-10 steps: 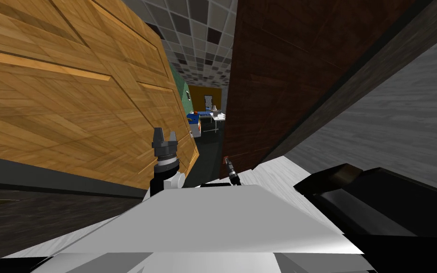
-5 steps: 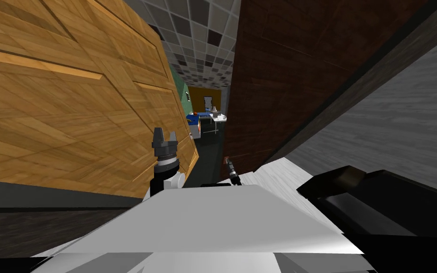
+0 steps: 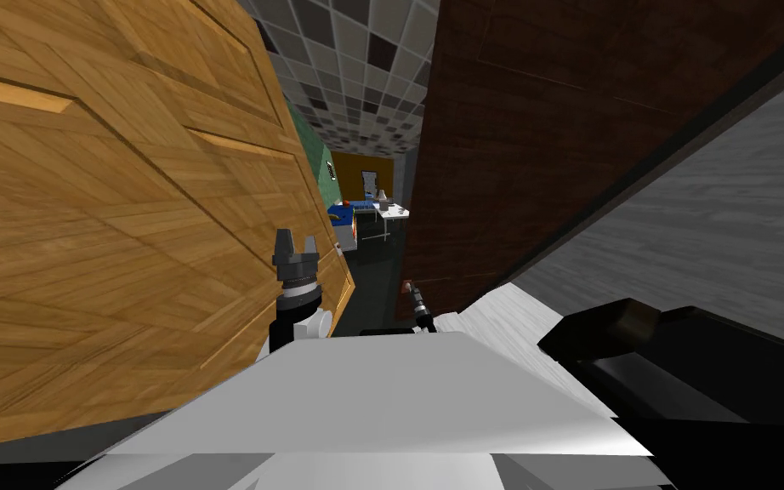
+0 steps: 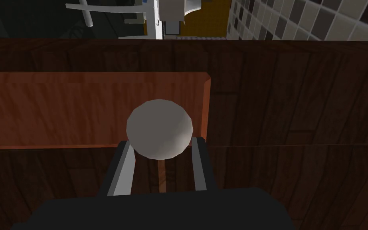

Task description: Push the door open

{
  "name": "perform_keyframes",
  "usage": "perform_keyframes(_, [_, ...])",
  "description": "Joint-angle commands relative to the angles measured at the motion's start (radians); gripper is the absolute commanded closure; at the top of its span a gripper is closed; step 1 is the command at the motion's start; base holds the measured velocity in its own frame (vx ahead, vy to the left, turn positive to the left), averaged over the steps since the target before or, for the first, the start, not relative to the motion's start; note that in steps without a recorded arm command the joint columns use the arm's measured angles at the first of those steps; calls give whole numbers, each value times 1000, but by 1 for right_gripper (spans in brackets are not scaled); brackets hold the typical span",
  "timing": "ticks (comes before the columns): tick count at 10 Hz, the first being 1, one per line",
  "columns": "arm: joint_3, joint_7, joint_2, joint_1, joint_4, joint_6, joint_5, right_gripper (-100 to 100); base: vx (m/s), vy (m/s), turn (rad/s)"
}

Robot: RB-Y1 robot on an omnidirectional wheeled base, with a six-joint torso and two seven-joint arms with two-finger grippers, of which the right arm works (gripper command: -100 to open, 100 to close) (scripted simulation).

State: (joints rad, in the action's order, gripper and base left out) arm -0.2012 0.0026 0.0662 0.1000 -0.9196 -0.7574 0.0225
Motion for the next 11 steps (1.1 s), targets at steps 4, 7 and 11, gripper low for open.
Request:
perform_keyframes(4, [35, 14, 2, -20, 22, -4, 15, -100, 49, 57, -74])
perform_keyframes(7, [30, 10, -4, -15, 7, 11, 17, -100, -215, 23, -31])
perform_keyframes(11, [27, 7, -20, -12, -4, 21, 18, -100, -189, 30, -30])
